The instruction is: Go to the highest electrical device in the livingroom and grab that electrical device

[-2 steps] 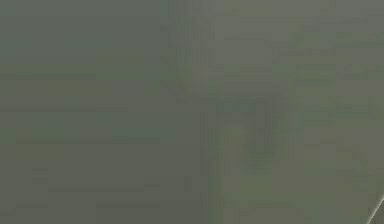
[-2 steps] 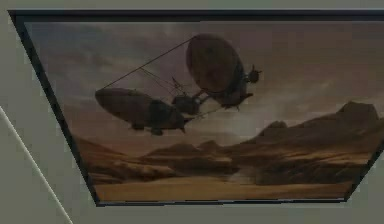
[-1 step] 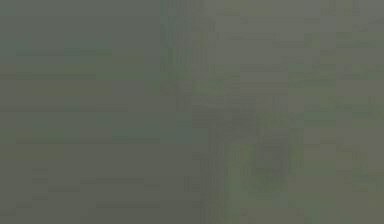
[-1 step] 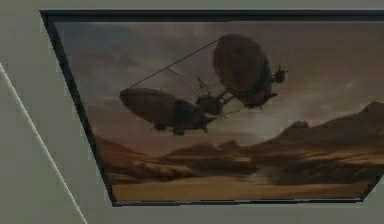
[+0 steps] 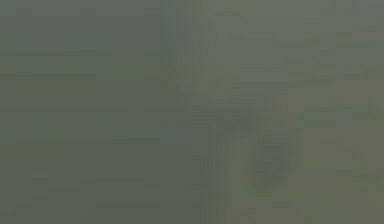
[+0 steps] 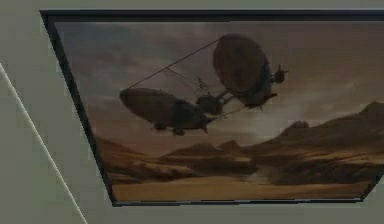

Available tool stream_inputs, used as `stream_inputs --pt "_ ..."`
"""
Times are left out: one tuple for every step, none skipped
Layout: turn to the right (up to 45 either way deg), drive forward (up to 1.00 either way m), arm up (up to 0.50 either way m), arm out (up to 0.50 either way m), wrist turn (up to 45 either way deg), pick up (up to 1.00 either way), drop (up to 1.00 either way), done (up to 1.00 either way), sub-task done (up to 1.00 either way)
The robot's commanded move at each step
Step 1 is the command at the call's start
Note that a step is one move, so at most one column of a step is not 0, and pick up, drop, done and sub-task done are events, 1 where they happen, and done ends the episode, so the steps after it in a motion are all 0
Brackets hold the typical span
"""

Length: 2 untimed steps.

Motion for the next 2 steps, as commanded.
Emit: stream_inputs --pt "-45.0 0.00 0.00 0.00 0.0 0.00 0.00 0.00 0.00" --pt "-45.0 0.00 0.00 0.00 0.0 0.00 0.00 0.00 0.00"
